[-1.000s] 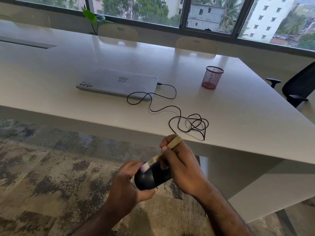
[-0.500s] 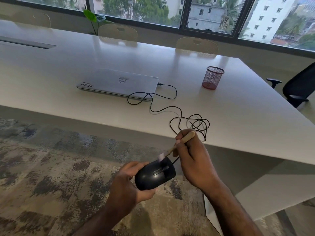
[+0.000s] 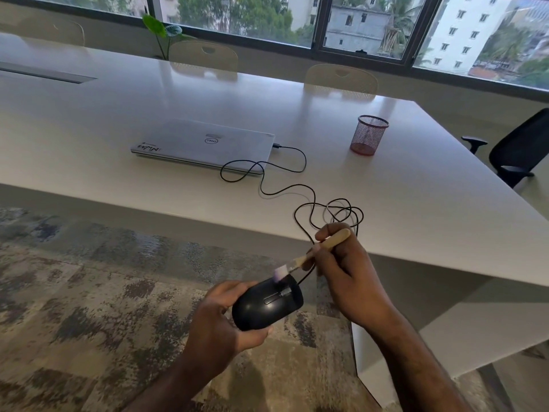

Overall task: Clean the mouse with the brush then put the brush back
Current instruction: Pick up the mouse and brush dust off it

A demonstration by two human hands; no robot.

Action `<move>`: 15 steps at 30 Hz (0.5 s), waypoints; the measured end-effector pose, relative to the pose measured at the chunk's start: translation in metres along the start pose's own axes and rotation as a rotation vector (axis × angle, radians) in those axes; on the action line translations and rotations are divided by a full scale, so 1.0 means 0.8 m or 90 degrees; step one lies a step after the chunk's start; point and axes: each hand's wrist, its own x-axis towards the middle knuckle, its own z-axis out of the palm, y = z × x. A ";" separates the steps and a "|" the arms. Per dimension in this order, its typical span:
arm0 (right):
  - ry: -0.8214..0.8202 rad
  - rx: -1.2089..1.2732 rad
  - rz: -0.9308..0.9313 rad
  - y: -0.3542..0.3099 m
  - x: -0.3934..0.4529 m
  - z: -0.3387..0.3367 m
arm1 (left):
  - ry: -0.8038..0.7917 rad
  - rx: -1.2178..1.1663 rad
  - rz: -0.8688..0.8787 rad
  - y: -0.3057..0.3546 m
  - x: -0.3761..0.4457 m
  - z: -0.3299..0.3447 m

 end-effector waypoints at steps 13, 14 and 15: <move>0.044 -0.134 -0.075 0.000 -0.010 -0.012 | -0.001 -0.028 -0.013 0.000 0.001 0.001; 0.036 -0.089 -0.077 -0.002 -0.011 -0.010 | -0.002 -0.028 -0.013 0.000 0.001 0.001; 0.017 -0.045 -0.075 -0.003 -0.013 -0.008 | -0.004 -0.028 -0.014 0.000 0.001 0.001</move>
